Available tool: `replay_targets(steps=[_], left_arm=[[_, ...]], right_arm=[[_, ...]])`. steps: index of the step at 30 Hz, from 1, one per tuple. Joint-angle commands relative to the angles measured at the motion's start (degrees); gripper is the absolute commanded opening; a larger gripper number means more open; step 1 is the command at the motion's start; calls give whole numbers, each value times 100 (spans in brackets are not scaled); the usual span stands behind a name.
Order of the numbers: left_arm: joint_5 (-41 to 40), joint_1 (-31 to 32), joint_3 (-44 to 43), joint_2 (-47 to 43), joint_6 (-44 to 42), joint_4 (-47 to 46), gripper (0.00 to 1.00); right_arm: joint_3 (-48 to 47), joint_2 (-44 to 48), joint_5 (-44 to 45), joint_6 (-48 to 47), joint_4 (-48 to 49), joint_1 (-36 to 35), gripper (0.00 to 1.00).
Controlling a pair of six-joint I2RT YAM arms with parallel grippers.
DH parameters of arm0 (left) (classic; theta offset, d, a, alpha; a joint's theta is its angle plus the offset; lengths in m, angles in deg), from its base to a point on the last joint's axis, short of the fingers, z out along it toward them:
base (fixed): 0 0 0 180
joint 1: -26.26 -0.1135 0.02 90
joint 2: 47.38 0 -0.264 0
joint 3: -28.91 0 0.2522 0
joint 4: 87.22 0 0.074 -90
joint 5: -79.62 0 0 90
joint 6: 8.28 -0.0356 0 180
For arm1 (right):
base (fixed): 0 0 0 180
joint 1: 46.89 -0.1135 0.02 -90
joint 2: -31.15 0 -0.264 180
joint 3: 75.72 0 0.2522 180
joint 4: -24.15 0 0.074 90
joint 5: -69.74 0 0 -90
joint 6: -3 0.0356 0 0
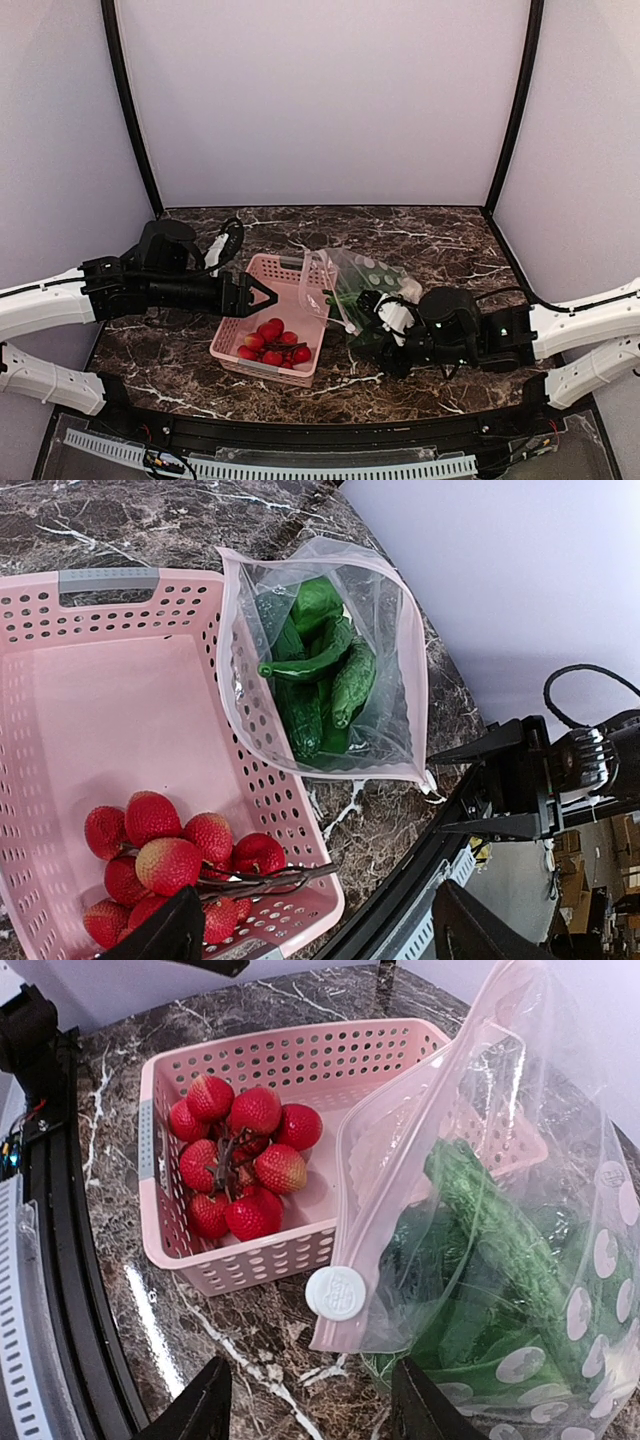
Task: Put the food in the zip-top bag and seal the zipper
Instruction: Pick up the zipper from the zipper food storage bag.
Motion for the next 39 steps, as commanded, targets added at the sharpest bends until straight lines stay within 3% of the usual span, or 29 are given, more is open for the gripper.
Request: replay_targets(steps=[1, 8, 20, 25, 30, 39], left_arm=[[10, -29, -35, 70, -24, -103, 79], [59, -28, -106, 167, -84, -97, 79], [30, -49, -363, 232, -355, 259, 80], [213, -56, -744, 333, -811, 402, 80], [995, -39, -1543, 590, -1749, 340, 79], [1911, 105, -3616, 1444, -3021, 880, 79]], right_arm=[[-240, -338, 240, -508, 379, -77, 51], [-561, -855, 778, -513, 271, -80, 45], [-907, -1047, 784, -601, -1, -75, 0], [-1012, -635, 706, -572, -195, -74, 0], [-1432, -41, 210, -707, -743, -44, 0], [-3275, 114, -1253, -883, -2917, 272, 0]])
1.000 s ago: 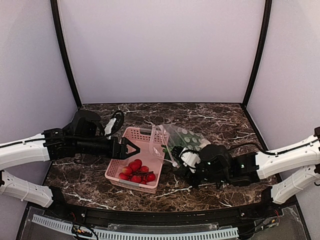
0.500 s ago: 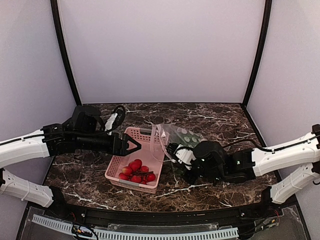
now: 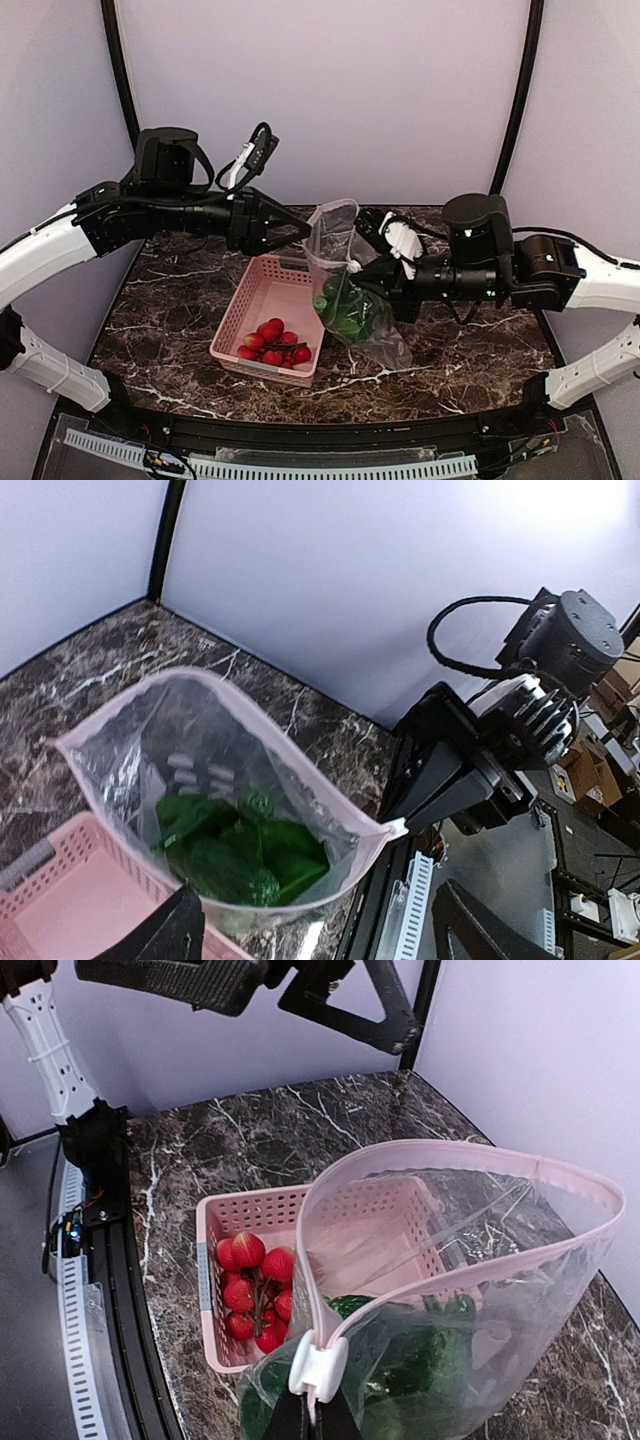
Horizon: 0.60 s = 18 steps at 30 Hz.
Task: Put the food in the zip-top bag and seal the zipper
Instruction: Pick up the zipper from the zipper food storage bag.
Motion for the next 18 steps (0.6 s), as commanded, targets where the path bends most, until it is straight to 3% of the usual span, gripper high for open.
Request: replay_targets(steps=[1, 6, 13, 18], left_arm=[[604, 123, -1165, 462, -939, 611, 79], [816, 476, -2081, 943, -1430, 1018, 79], [1124, 847, -2418, 1382, -1737, 1039, 78], [1395, 1092, -2452, 1627, -1796, 1065, 66]], right_arm=[[-871, 71, -993, -162, -1208, 133, 0], [-1559, 58, -1511, -229, -1834, 226, 0], [-1765, 126, -2134, -121, -2002, 331, 0], [-1658, 168, -2256, 24, -1928, 345, 0]])
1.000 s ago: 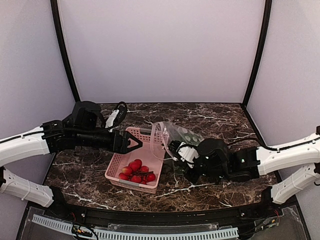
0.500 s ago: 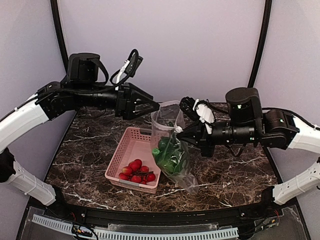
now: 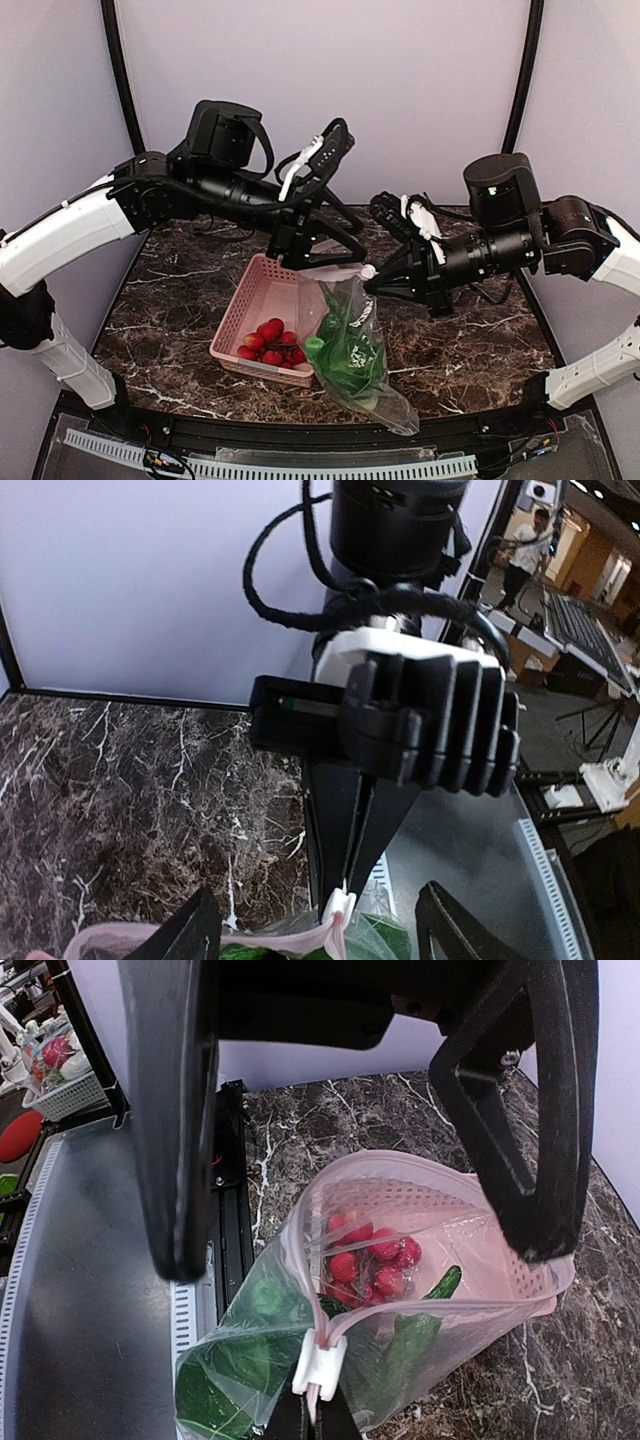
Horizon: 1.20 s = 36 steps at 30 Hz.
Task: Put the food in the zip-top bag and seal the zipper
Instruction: Pass from the right arm to the left
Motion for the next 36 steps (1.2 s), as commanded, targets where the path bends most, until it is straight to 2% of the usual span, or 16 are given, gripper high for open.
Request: replay_targets(steps=[1, 8, 15, 22, 28, 32, 36], left_arm=[[370, 162, -113, 149, -197, 191, 64], [587, 299, 20, 337, -134, 252, 51], [493, 312, 55, 320, -119, 272, 31], [507, 312, 59, 365, -119, 391, 32], [527, 331, 55, 410, -103, 460, 36], [533, 353, 25, 460, -118, 487, 26], [544, 362, 23, 500, -127, 572, 19]], right_arm=[[-25, 162, -311, 129, 194, 56, 0], [55, 155, -416, 203, 295, 56, 0], [65, 155, -434, 229, 304, 56, 0], [59, 251, -448, 270, 281, 61, 0], [86, 244, -445, 274, 251, 67, 0], [86, 223, -439, 274, 258, 65, 0], [97, 238, -399, 274, 259, 80, 0]])
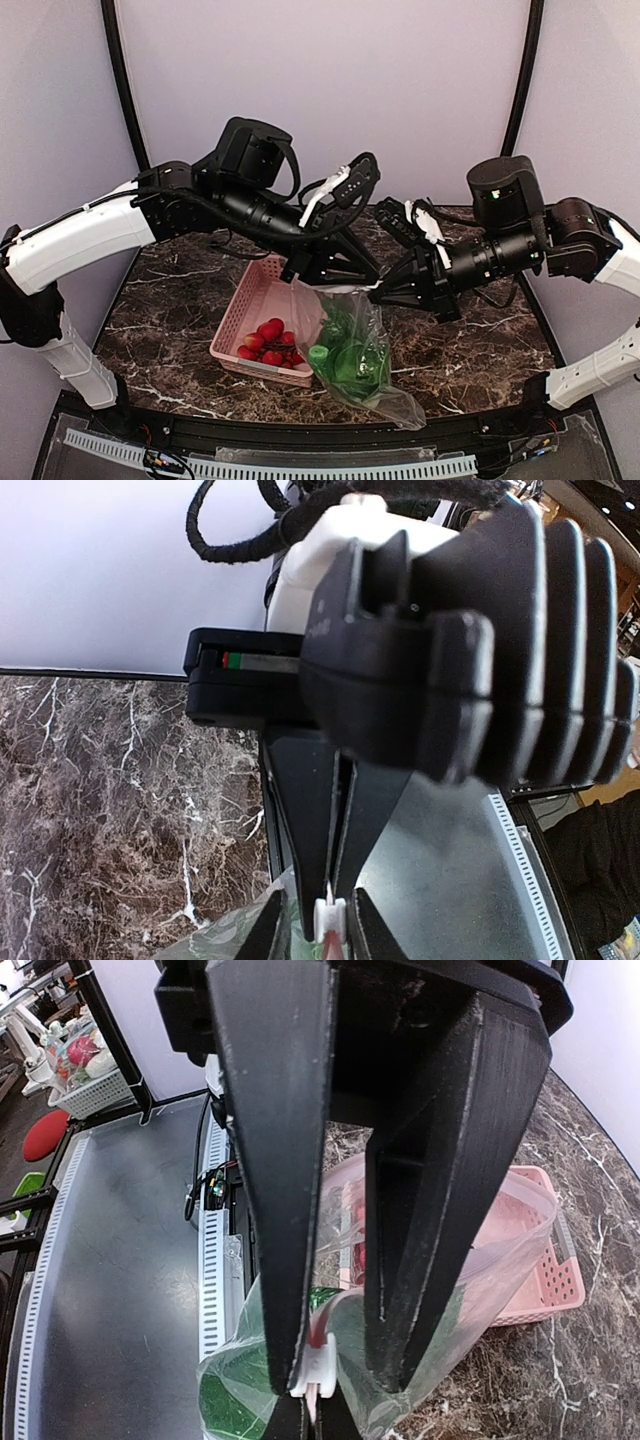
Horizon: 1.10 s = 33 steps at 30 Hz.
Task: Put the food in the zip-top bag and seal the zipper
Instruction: Pass from the right arm to the left
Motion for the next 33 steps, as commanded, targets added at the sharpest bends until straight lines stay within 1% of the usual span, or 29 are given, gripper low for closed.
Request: replay_targets(steps=[1, 2, 6, 10, 11, 14, 15, 18, 19, 21, 25, 28, 33], left_arm=[[125, 70, 28, 99, -36, 398, 17], [142, 71, 28, 103, -39, 424, 12], [163, 85, 29, 103, -13, 445, 2], [-4, 82, 118, -26, 78, 205, 1], [-119, 81, 198, -57, 183, 132, 1], [-268, 82, 457, -209, 536, -463, 1], [-332, 81, 586, -232, 593, -585, 1], [-464, 86, 833, -361, 836, -1135, 1], [-524, 82, 954, -391, 883, -1372, 1], [-595, 81, 1143, -482, 1027, -1731, 1], [-685, 83, 1450, -656, 1300, -2372, 1], [-686, 81, 1490, -712, 1359, -2552, 1], [-685, 73, 1506, -753, 1351, -2677, 1]], right_arm=[[9, 135, 30, 71, 349, 59, 0], [9, 142, 35, 71, 349, 53, 0], [39, 183, 165, 71, 354, 70, 0], [130, 280, 313, 218, 424, 90, 0], [175, 321, 340, 255, 459, 92, 5], [414, 498, 454, 400, 650, 95, 33], [506, 584, 534, 479, 740, 95, 39], [851, 911, 792, 765, 1171, 95, 52], [993, 1049, 867, 881, 1326, 96, 54], [1285, 1297, 1028, 1109, 1641, 95, 56], [1782, 1683, 1262, 1500, 2146, 96, 56], [1966, 1785, 1293, 1664, 2349, 95, 54], [1932, 1709, 1162, 1743, 2434, 95, 49]])
